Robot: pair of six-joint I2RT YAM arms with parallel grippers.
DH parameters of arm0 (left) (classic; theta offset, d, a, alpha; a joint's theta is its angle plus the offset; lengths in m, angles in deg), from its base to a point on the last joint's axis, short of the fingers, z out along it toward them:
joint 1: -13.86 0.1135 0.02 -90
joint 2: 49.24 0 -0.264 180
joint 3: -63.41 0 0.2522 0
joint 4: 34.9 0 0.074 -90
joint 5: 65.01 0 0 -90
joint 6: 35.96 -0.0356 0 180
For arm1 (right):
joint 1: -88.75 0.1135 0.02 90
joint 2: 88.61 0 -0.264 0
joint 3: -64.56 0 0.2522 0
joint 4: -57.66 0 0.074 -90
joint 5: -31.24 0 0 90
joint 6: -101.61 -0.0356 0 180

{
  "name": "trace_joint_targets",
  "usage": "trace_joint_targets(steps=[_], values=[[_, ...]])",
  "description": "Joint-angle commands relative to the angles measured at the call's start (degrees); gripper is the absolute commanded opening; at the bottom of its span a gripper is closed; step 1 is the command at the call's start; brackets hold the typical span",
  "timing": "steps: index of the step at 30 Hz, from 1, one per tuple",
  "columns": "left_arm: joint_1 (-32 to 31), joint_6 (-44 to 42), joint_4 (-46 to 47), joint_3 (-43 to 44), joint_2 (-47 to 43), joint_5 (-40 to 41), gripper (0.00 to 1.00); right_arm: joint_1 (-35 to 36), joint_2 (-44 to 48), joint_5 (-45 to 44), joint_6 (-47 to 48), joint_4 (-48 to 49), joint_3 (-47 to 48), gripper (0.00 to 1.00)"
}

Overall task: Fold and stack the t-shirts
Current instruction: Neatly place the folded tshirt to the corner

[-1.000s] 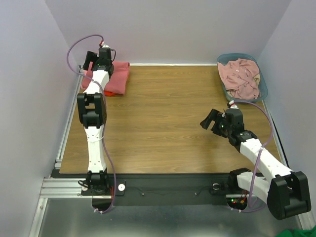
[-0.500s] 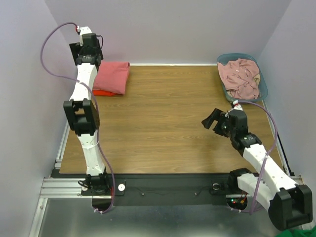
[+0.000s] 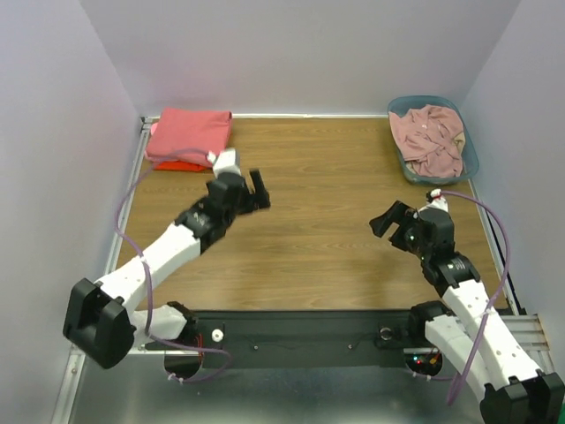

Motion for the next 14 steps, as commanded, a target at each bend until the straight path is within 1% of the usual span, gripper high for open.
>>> trace_joint_targets(steps=[1, 2, 4, 7, 9, 10, 14], values=[[-3.5, 10.6, 1.9, -14.2, -7.7, 4.2, 0.98, -0.2, 1.9, -2.5, 0.0, -2.0, -0.1, 1.0], [-3.9, 12.8, 0.7, -15.8, -8.9, 5.4, 0.98, -0.2, 2.2, -2.7, 0.1, -2.2, -0.5, 1.0], [-4.2, 14.2, -3.6, -18.6, -11.3, 6.3, 0.98, -0.2, 2.4, -3.0, -0.1, -2.6, -0.9, 1.0], [-4.2, 17.0, -8.0, -20.6, -18.9, 9.1, 0.98, -0.2, 3.0, -4.3, -1.3, -2.8, -1.4, 1.0], [-4.2, 18.0, -9.3, -21.3, -22.3, 10.9, 0.98, -0.2, 3.8, -4.6, -1.8, -2.7, -1.8, 1.0], [-4.2, 18.1, -9.9, -22.0, -25.4, 11.9, 0.99, -0.2, 4.5, -5.0, -2.3, -2.7, -2.3, 1.0], [-4.2, 18.9, -12.5, -22.2, -31.2, 14.5, 0.98, -0.2, 6.0, -5.2, -1.9, -3.1, -1.8, 1.0]])
